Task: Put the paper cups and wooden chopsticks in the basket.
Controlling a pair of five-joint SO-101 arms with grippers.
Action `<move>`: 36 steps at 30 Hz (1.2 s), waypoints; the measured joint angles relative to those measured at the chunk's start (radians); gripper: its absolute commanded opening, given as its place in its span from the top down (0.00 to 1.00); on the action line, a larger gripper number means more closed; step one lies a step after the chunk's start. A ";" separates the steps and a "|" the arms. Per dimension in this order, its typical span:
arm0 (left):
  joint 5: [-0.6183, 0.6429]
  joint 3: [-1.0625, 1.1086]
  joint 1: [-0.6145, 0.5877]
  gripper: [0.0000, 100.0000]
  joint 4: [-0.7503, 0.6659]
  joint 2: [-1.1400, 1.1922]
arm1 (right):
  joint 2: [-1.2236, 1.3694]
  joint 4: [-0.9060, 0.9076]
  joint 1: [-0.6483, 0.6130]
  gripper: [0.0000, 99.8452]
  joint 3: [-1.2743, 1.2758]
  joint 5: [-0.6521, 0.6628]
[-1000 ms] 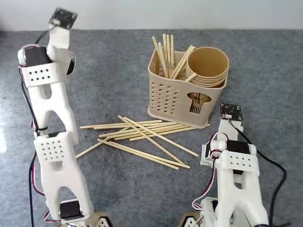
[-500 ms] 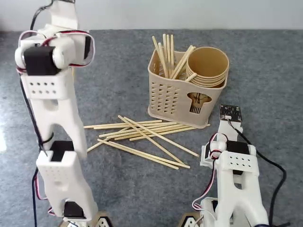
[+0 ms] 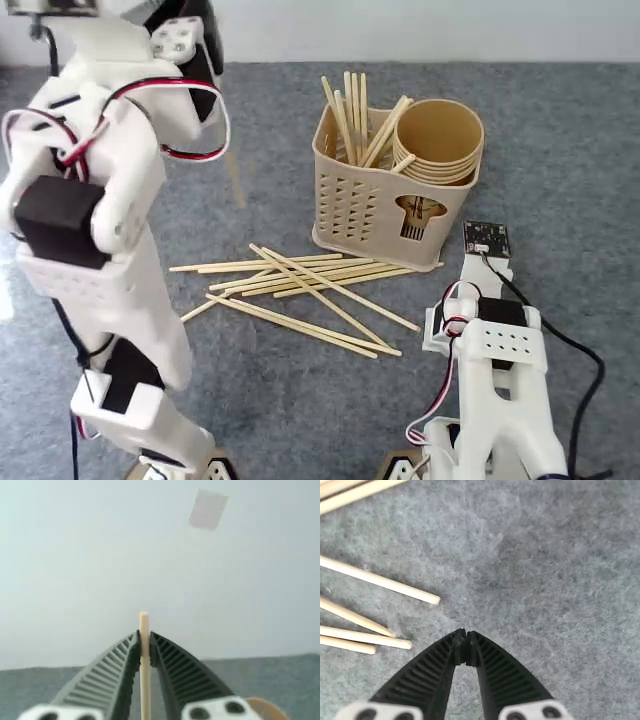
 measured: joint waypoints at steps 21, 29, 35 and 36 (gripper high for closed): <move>0.169 0.015 0.095 0.99 -0.347 0.288 | 0.000 0.000 0.000 0.99 0.000 0.000; 0.166 0.020 0.095 0.98 -0.387 0.402 | 0.000 0.000 0.000 0.99 0.000 0.000; 0.000 0.020 0.095 0.86 -0.258 0.422 | 0.000 0.000 0.000 0.99 0.000 0.000; -0.011 0.020 0.095 0.83 -0.229 0.422 | 0.000 0.000 0.000 0.99 0.000 0.000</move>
